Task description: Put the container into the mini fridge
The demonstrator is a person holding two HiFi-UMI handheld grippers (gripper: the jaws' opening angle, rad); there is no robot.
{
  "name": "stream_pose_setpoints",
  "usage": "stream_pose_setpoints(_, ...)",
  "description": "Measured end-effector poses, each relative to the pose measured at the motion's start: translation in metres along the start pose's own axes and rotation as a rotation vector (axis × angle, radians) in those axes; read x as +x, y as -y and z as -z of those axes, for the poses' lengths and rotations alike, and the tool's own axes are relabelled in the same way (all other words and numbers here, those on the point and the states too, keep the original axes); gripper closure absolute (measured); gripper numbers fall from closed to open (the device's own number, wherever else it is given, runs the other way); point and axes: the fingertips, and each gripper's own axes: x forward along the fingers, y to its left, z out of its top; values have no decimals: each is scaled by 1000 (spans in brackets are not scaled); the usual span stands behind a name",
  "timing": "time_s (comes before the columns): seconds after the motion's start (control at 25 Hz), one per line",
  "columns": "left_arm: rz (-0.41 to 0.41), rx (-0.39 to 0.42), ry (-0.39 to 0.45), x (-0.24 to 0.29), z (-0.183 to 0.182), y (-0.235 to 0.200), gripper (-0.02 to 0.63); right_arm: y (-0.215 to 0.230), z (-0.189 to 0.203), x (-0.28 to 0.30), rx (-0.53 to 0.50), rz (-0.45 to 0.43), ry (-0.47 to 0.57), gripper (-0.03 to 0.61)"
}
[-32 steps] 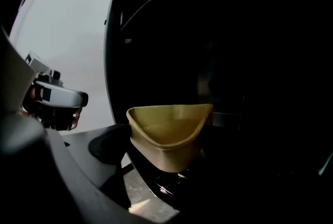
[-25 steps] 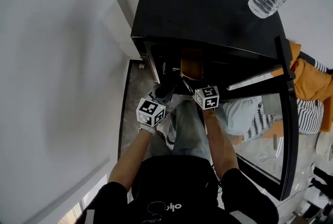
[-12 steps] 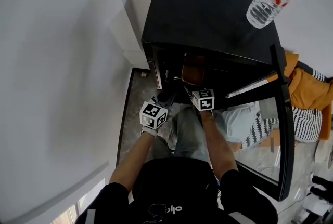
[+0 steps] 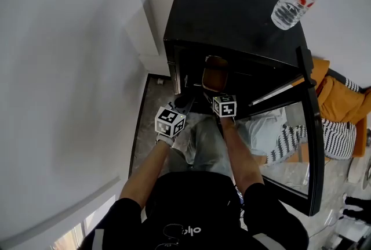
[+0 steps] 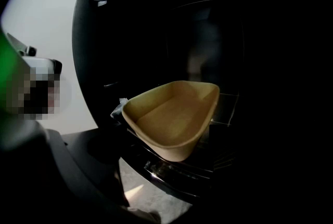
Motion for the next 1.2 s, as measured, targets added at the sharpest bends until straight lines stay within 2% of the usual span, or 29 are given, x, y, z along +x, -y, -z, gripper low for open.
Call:
stream_pose_setpoints(0.12, 1, -5, 3, -1, 0, 1, 606, 2, -4, -3, 26, 2, 16, 77)
stream_pose_setpoints(0.4, -5, -14, -8, -10, -8, 7, 606, 3, -1, -24, 40, 18, -8, 74)
stream_pose_setpoints(0.64, -19, -26, -19, -33, -40, 25, 606, -13, -7, -67, 61, 5, -40, 74)
stream_pose_setpoints(0.92, -36, -37, -23, -88, -101, 72, 606, -58, -57, -151, 126, -65, -11, 74)
stream_pose_setpoints(1.2, -58, -35, -13, -149, -145, 122, 606, -115, -112, -236, 46, -121, 32, 75)
